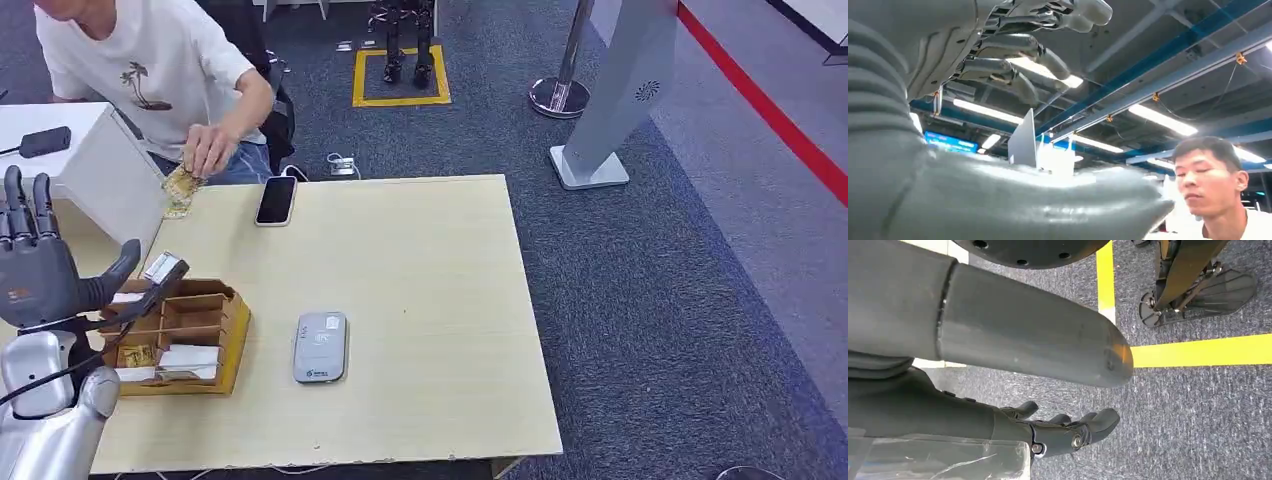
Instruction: Pass the card to the sensor for recognition and then transmit it.
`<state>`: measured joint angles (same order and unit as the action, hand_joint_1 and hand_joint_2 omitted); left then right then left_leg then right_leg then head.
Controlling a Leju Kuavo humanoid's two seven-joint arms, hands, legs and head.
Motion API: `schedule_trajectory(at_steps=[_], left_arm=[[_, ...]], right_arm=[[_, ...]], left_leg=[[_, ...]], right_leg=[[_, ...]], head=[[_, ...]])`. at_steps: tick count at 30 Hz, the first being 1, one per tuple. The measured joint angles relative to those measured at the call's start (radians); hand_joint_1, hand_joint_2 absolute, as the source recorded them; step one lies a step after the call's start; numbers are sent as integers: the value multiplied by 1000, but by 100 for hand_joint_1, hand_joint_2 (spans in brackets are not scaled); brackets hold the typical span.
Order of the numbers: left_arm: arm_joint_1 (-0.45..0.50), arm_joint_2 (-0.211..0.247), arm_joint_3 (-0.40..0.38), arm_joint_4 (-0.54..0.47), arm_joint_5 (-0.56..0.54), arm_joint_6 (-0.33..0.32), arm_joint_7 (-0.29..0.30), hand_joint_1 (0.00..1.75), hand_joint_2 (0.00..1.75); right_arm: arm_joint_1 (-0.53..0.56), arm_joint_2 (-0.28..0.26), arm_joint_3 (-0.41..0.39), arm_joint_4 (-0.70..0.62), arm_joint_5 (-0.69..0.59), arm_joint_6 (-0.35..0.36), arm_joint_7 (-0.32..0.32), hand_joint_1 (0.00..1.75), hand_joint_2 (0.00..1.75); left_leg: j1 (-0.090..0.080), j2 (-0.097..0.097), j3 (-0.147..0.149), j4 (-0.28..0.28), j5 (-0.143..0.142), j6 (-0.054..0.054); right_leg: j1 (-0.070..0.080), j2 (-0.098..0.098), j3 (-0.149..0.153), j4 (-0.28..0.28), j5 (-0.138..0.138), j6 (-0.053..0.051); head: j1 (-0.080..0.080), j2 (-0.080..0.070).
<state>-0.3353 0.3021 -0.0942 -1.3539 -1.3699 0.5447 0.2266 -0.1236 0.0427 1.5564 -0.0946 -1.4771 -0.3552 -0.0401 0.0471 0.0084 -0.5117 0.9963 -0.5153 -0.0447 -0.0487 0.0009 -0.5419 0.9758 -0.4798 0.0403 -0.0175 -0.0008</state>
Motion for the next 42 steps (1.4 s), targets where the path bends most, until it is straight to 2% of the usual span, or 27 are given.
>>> schedule_trajectory(at_steps=[8, 9, 11, 19, 23, 26, 32, 39, 42], left_arm=[[1, 1, 2, -10, 55, -27, -21, 0, 0], [1, 1, 2, -11, 64, -35, -23, 0, 175], [0, 1, 1, -15, 109, -71, -44, 0, 175], [0, 18, -42, -75, 412, -367, -113, 0, 175], [-11, 36, -88, -108, 619, -538, -153, 0, 175], [-21, 57, -113, -119, 717, -612, -173, 0, 175], [-39, 101, -158, -133, 781, -663, -186, 0, 175], [-47, 158, -199, -152, 782, -674, -166, 0, 175], [-48, 163, -201, -154, 781, -675, -162, 0, 175]], right_arm=[[0, 0, 0, 0, -3, 0, -4, 0, 0], [0, 0, 0, 0, -4, 0, -4, 0, 0], [0, 0, 0, 0, -7, 0, -5, 0, 0], [2, 0, -1, 0, -27, 8, -5, 0, 0], [3, 0, -2, 0, -33, 10, -10, 0, 0], [3, 0, -4, 0, -34, 10, -13, 0, 0], [4, 0, -6, 0, -35, 10, -16, 0, 0], [6, 0, -7, 0, -38, 10, -18, 0, 0], [6, 0, -8, 0, -38, 10, -18, 0, 0]], left_leg=[[0, 0, 0, 0, 0, 0], [0, 0, 0, 0, 0, 0], [0, 0, 0, 0, 0, 0], [0, 0, 0, 0, 0, 0], [0, 0, 0, 0, 0, 0], [0, 1, 0, 0, 0, 0], [0, 2, 0, 0, 0, 0], [0, 2, 0, 0, 0, 0], [0, 2, 0, 0, 0, 0]], right_leg=[[0, 0, 0, 0, 0, 0], [0, 0, 0, 0, 0, 0], [0, 0, 0, 0, 0, 0], [0, 0, 0, 0, 0, 0], [0, 1, -1, 0, 0, 0], [0, 1, -1, 0, 0, 0], [0, 1, -1, 0, 0, 0], [0, 2, -1, 0, 0, 0], [0, 2, -1, 0, 0, 0]], head=[[0, 0], [0, 0], [0, 0], [0, 0], [0, 0], [0, 0], [0, 0], [0, 0], [0, 0]])
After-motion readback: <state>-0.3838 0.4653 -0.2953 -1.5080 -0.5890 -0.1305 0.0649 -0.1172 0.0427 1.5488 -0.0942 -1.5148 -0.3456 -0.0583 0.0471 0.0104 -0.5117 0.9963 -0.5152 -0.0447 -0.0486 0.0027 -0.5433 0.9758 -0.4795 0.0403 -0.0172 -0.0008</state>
